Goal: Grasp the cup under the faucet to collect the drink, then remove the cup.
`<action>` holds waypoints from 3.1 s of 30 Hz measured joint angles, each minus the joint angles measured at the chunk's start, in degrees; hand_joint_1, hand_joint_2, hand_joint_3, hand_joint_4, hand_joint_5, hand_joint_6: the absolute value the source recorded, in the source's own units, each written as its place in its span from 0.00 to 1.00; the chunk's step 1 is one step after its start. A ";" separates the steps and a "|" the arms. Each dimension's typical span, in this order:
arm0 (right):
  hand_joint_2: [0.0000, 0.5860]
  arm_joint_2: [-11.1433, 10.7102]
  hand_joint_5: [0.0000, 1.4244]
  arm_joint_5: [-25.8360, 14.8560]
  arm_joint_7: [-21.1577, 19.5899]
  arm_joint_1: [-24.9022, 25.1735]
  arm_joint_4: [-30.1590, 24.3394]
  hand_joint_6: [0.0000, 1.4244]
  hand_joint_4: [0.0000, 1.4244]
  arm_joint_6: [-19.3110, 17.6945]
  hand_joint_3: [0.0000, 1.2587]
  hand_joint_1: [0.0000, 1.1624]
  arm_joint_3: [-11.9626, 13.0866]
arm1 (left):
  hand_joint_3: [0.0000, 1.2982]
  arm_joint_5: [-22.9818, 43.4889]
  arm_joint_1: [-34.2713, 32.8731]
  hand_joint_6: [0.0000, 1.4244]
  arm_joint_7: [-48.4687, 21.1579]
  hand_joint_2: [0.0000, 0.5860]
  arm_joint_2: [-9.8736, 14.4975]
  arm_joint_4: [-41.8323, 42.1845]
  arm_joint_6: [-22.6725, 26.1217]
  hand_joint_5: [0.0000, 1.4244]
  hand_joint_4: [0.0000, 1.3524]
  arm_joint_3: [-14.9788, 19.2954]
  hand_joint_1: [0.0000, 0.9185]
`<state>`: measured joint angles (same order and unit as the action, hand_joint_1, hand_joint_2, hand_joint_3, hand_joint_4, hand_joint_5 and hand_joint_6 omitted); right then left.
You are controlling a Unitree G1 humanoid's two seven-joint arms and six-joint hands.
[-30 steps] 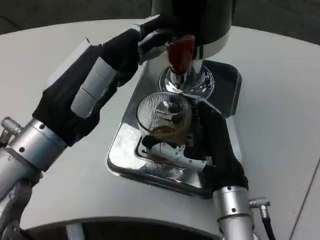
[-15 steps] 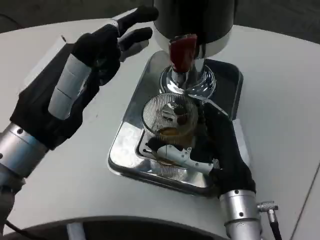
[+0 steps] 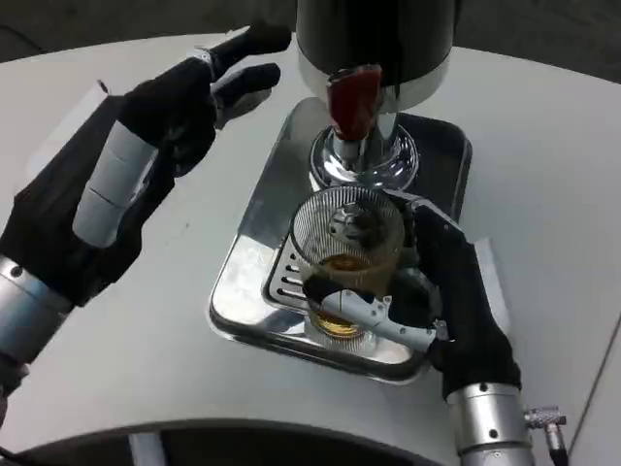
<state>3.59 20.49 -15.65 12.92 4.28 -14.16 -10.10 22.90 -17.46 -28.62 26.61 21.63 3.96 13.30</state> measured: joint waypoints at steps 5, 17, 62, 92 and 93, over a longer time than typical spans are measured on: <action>0.25 -0.15 0.50 -0.21 1.14 -2.18 -3.92 0.43 0.45 0.82 0.43 0.82 -0.18 | 0.17 -0.94 1.68 0.04 -0.09 0.10 0.64 0.89 -0.73 0.08 0.02 0.56 0.00; 0.25 -0.37 0.51 -0.83 5.01 -9.12 -13.39 0.44 0.46 3.08 0.43 0.82 -1.53 | 0.17 -1.20 6.86 0.05 -2.29 0.09 3.84 1.71 -3.60 0.08 0.02 3.42 0.00; 0.26 -7.27 0.52 -8.68 23.13 -28.83 -50.51 0.46 0.47 21.47 0.44 0.81 -3.57 | 0.13 -10.93 31.51 0.00 -17.15 0.07 18.07 7.39 -41.50 0.05 0.00 23.87 0.00; 0.26 -12.70 0.52 -13.79 26.50 -29.17 -61.26 0.46 0.47 30.41 0.45 0.80 -1.01 | 0.00 -0.81 38.53 0.00 -22.59 0.09 22.57 9.91 -48.06 0.00 0.00 30.90 0.00; 0.26 -12.91 0.52 -13.80 26.50 -29.25 -61.28 0.46 0.47 30.44 0.45 0.80 -0.85 | 0.00 -0.81 38.64 0.00 -22.61 0.09 22.57 9.97 -48.06 0.00 0.00 30.97 0.00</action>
<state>-9.32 6.69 10.86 -16.32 -57.00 16.27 -10.95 22.09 21.18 -51.23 49.19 31.60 -44.09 44.27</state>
